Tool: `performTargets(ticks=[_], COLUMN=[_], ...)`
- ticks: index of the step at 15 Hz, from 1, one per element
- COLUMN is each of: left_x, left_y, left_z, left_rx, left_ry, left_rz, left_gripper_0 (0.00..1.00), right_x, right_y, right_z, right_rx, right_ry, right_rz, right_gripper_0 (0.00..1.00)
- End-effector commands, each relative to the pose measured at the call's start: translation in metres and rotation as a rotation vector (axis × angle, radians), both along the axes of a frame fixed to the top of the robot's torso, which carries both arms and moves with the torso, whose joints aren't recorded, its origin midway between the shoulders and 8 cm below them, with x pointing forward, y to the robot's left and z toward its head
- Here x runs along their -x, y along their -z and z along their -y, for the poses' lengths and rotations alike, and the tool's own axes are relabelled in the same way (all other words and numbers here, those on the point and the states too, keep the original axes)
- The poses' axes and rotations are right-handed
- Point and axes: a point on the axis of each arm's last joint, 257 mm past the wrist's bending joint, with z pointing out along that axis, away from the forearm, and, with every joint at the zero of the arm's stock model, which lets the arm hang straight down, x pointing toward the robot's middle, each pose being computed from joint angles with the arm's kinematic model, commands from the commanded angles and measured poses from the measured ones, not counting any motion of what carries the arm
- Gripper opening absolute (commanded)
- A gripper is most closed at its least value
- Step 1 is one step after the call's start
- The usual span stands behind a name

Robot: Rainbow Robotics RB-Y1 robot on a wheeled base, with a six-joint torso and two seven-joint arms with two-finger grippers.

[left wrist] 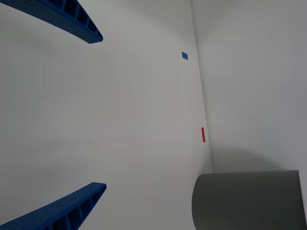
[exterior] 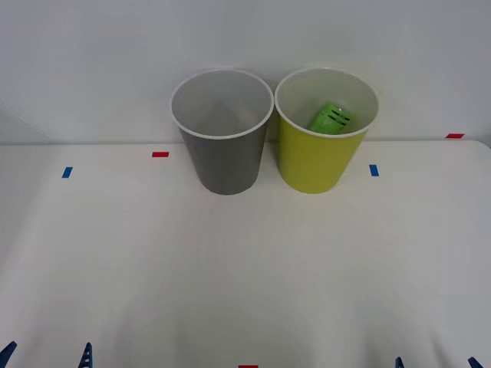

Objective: Put cans in the gray bin and PET bottles in the light green bin.

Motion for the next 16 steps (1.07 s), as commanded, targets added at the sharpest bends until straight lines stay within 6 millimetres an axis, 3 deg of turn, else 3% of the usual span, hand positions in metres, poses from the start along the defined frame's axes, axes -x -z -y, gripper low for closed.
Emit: performTargets(ticks=[1,16], left_x=[0.0000,0.0000], left_y=[0.0000,0.0000], left_z=[0.0000,0.0000], left_rx=[0.000,0.000], left_ry=[0.000,0.000], left_rz=[0.000,0.000], left_gripper_0=[1.00,1.00], right_x=[0.0000,0.0000], right_y=[0.0000,0.0000], right_z=[0.0000,0.0000], right_rx=[0.000,0.000], right_ry=[0.000,0.000], right_rz=[0.000,0.000], right_gripper_0=[1.00,1.00])
